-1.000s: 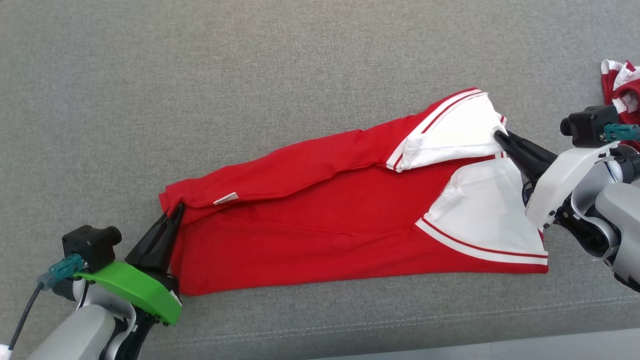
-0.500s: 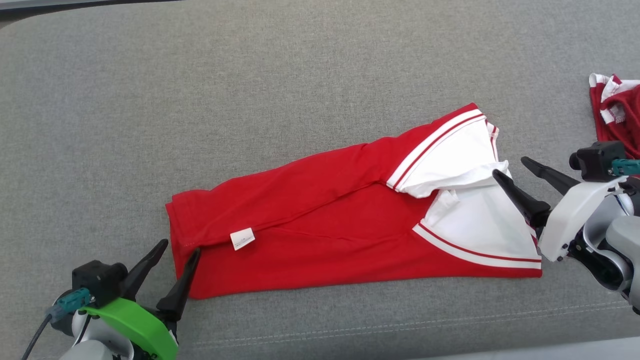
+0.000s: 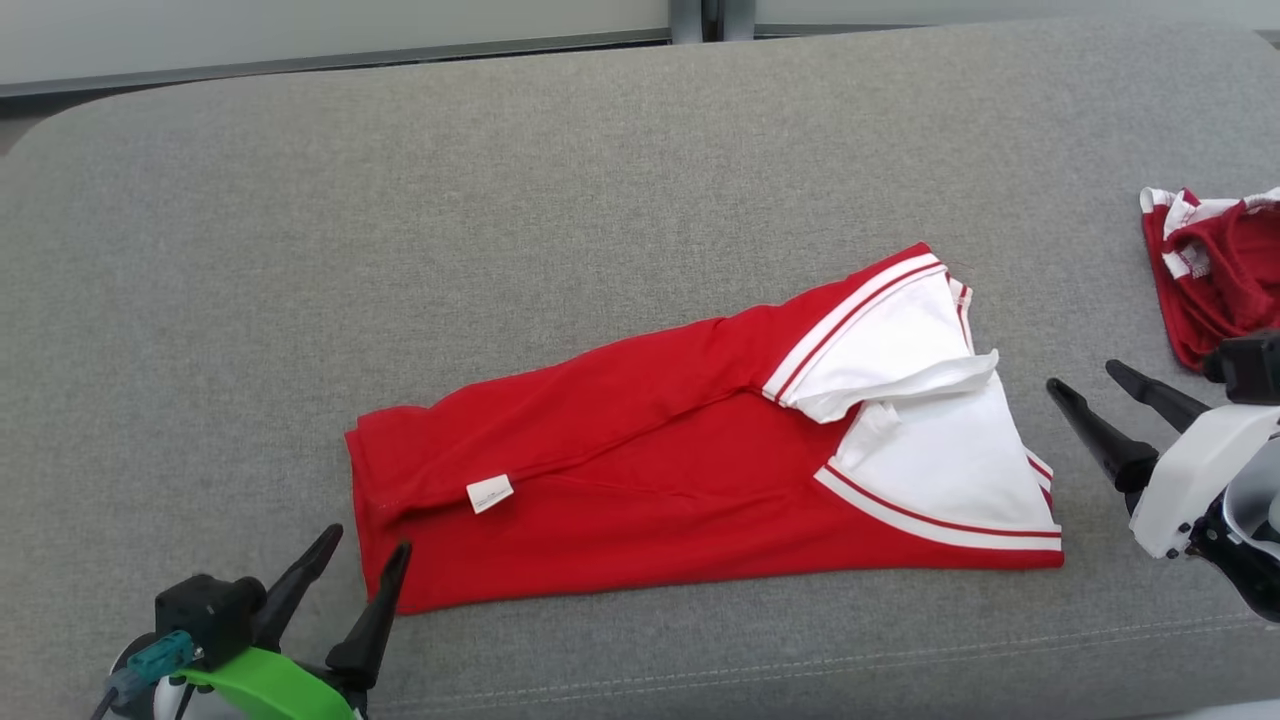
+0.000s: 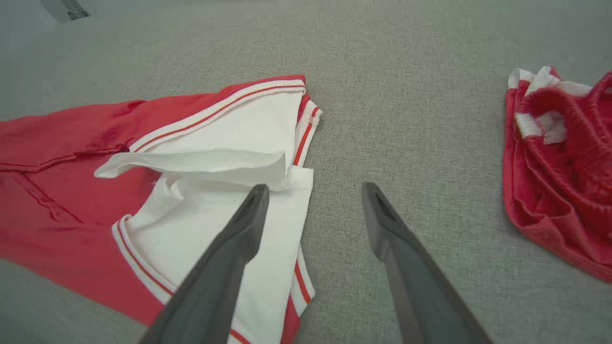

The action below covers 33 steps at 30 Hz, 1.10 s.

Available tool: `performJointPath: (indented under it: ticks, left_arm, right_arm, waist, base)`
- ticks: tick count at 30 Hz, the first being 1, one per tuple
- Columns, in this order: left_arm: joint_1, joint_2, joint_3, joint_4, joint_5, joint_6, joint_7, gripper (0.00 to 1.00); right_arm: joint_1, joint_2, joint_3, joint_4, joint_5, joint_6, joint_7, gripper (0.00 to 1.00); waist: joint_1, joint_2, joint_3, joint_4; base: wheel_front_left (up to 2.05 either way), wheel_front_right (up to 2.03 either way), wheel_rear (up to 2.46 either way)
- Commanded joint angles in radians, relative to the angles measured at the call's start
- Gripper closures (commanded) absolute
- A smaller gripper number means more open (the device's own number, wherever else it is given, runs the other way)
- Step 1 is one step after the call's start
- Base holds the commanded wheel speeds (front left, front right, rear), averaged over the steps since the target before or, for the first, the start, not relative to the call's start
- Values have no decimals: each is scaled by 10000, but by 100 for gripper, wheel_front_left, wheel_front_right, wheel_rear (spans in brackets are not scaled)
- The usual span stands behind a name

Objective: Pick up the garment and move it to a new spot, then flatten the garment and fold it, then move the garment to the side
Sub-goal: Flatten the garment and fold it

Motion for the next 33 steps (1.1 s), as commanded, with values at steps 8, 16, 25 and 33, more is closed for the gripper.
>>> performJointPath:
  ticks: [8, 16, 25, 33]
  left_arm:
    - [318, -835, 872, -966, 357, 1034, -87, 0]
    - [738, -1560, 1360, -1781, 970, 1761, -87, 0]
    - [342, -1628, 1524, -1843, 1289, 2016, -79, 0]
    - [-51, -1617, 1790, -1300, 1171, 2072, -68, 0]
  right_arm:
    - [211, 349, -748, 793, 886, -13, 48, 0]
    - [-371, 1896, -1379, 3298, 1554, -8, 1019, 0]
    - [-1061, 3340, -1397, 5654, 1325, -8, 1678, 0]
    - [-1027, 3666, -1274, 6218, 1164, -8, 1875, 0]
  waist:
    - [0, 0, -792, 342]
    - [0, 0, -1104, 884]
    - [0, 0, -958, 1473]
    - [0, 0, -897, 1615]
  base:
    - [0, 0, 0]
    - [0, 0, 0]
    - [0, 0, 0]
    - [0, 0, 0]
